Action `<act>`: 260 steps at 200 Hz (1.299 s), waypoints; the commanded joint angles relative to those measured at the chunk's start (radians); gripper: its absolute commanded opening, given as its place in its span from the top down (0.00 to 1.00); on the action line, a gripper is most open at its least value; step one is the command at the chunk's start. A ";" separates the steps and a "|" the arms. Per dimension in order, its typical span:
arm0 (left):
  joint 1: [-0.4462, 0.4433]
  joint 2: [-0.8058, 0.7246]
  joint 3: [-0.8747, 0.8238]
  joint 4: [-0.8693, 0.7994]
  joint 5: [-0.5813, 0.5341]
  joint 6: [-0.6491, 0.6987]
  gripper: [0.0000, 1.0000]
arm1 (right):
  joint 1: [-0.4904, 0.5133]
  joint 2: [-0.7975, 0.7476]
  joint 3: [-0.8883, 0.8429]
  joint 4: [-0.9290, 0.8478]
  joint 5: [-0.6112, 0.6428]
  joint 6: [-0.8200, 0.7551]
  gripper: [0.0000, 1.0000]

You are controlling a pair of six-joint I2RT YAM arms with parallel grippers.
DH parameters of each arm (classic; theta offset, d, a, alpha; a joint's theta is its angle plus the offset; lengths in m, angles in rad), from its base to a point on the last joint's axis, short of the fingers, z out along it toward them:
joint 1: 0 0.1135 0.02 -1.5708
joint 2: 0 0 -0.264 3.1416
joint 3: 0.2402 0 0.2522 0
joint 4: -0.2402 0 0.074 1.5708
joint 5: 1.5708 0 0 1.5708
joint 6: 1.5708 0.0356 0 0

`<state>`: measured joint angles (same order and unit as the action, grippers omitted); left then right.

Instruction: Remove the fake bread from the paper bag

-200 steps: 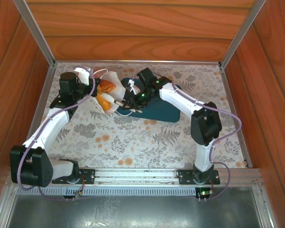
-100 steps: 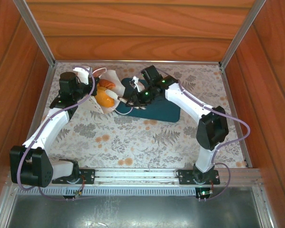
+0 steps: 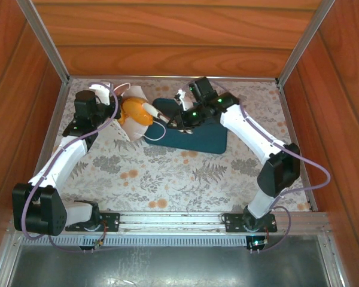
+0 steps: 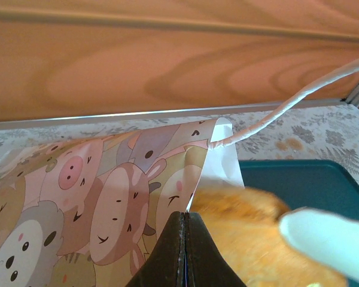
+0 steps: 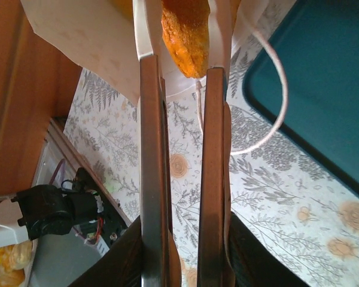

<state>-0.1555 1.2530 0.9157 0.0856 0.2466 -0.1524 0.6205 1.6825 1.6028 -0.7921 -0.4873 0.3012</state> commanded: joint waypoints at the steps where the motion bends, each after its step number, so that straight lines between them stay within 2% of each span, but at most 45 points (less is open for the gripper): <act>1: -0.001 0.013 0.011 0.005 -0.045 -0.019 1.00 | -0.028 -0.081 -0.019 -0.006 0.015 -0.023 0.95; 49: -0.001 0.035 0.024 0.002 -0.061 -0.028 1.00 | -0.085 -0.175 -0.062 -0.030 0.056 -0.007 0.94; 135: 0.000 0.007 0.024 -0.008 -0.089 -0.020 1.00 | -0.211 -0.394 -0.248 -0.161 0.343 0.053 0.93; 229: -0.001 -0.009 0.018 -0.009 -0.085 -0.022 1.00 | -0.246 -0.394 -0.323 -0.234 0.637 0.094 0.92; 260: -0.001 -0.011 0.017 -0.009 -0.084 -0.024 1.00 | -0.247 -0.352 -0.314 -0.215 0.667 0.083 0.92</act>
<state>-0.1555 1.2678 0.9161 0.0780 0.1684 -0.1616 0.3836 1.3018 1.2751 -1.0378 0.1097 0.3801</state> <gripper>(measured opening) 0.046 0.291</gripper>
